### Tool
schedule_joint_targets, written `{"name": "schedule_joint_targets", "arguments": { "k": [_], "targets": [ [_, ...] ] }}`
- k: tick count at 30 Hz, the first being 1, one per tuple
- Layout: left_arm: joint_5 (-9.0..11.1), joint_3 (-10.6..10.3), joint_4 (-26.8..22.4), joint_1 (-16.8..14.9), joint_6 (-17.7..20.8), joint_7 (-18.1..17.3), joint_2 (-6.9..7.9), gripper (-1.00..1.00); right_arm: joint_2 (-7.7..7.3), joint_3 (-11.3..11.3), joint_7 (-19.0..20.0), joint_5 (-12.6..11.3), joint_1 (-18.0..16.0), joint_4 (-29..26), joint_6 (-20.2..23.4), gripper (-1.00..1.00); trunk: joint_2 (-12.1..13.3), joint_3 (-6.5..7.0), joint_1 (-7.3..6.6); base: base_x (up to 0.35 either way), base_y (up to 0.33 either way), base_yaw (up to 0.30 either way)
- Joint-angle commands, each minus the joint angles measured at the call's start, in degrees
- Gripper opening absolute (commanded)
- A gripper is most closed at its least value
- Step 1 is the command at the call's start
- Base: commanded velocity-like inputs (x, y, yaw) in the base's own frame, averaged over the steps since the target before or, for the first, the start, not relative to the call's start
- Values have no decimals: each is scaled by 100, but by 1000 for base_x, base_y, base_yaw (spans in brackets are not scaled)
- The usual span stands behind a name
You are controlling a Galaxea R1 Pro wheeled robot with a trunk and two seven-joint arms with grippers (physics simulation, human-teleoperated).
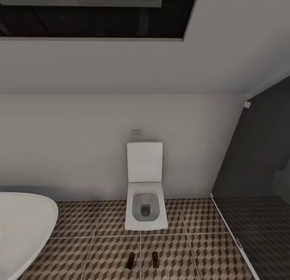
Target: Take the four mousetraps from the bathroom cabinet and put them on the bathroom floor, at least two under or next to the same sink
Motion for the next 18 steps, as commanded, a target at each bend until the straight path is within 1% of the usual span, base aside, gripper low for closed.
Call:
{"name": "schedule_joint_targets", "arguments": {
  "k": [1,18],
  "targets": [
    [-5,-35,9,-5,-15,22,-3,100,0,48,-14,-49,-4,-8,-17,100,-12,-12,3,0,0,0],
    [-5,-33,8,-5,-13,21,-11,100,1,42,-9,-52,-4,-152,-48,100,-12,-12,3,0,0,0]
  ]
}}
